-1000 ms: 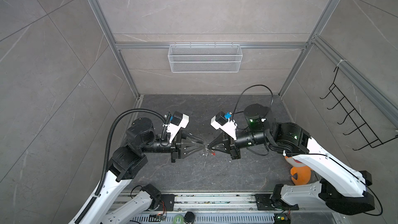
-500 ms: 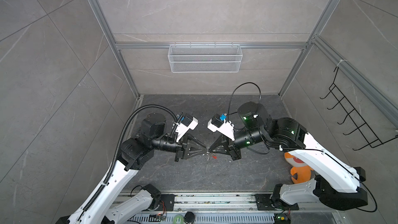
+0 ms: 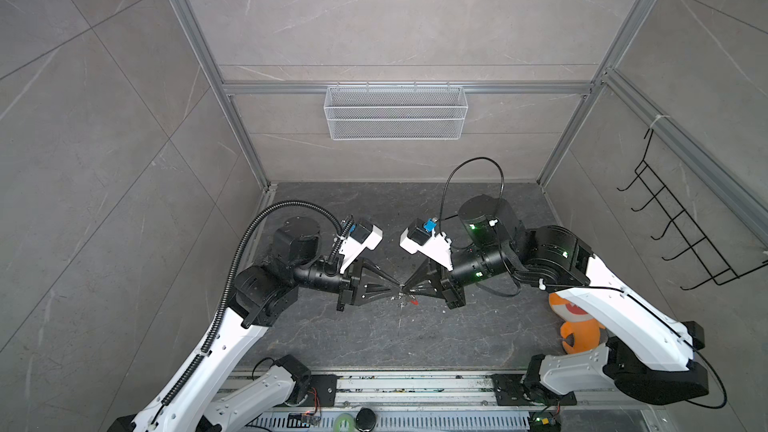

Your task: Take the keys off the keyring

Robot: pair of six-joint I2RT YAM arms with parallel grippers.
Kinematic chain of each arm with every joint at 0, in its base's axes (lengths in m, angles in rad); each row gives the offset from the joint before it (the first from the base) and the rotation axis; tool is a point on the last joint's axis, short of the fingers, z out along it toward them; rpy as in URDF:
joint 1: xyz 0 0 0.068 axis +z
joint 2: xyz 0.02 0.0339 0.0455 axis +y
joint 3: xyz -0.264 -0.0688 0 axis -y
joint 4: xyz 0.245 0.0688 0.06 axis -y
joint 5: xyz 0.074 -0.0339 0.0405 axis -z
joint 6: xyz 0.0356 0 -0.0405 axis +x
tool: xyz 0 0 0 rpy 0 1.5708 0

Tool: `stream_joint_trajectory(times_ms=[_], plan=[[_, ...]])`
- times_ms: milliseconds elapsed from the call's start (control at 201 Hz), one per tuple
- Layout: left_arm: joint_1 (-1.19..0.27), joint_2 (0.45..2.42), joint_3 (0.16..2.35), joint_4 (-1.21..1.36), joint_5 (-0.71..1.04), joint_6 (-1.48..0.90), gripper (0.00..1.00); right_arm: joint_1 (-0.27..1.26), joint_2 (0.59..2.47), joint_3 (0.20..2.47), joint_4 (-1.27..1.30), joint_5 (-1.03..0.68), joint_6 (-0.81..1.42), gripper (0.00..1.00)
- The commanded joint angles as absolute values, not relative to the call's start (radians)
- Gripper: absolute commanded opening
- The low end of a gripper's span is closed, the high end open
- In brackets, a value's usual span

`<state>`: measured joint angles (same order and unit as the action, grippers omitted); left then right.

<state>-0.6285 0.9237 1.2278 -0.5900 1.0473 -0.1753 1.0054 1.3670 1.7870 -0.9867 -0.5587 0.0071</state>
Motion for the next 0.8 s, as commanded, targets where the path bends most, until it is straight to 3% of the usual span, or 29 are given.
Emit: stream_joint_trajectory(times_ms=[0, 40, 179, 299, 384, 792], plan=[[-0.633, 0.920, 1.223, -0.525, 1.076, -0.200, 0.06, 1.000, 1.371, 1.807, -0.932, -0.573, 0.024, 0.00], [-0.633, 0.918, 1.217, -0.515, 1.076, -0.206, 0.00, 1.000, 1.370, 1.803, -0.923, -0.577, 0.030, 0.00], [-0.633, 0.890, 1.181, -0.445, 1.031, -0.231, 0.00, 1.001, 1.354, 1.770, -0.863, -0.581, 0.049, 0.00], [-0.633, 0.809, 1.084, -0.250, 0.964, -0.307, 0.00, 1.001, 1.265, 1.640, -0.684, -0.513, 0.086, 0.25], [-0.633, 0.752, 1.010, -0.102, 0.908, -0.356, 0.00, 1.000, 1.188, 1.525, -0.530, -0.460, 0.113, 0.36], [-0.633, 0.671, 0.798, 0.395, 0.781, -0.496, 0.00, 1.000, 1.080, 1.245, -0.166, -0.465, 0.190, 0.45]])
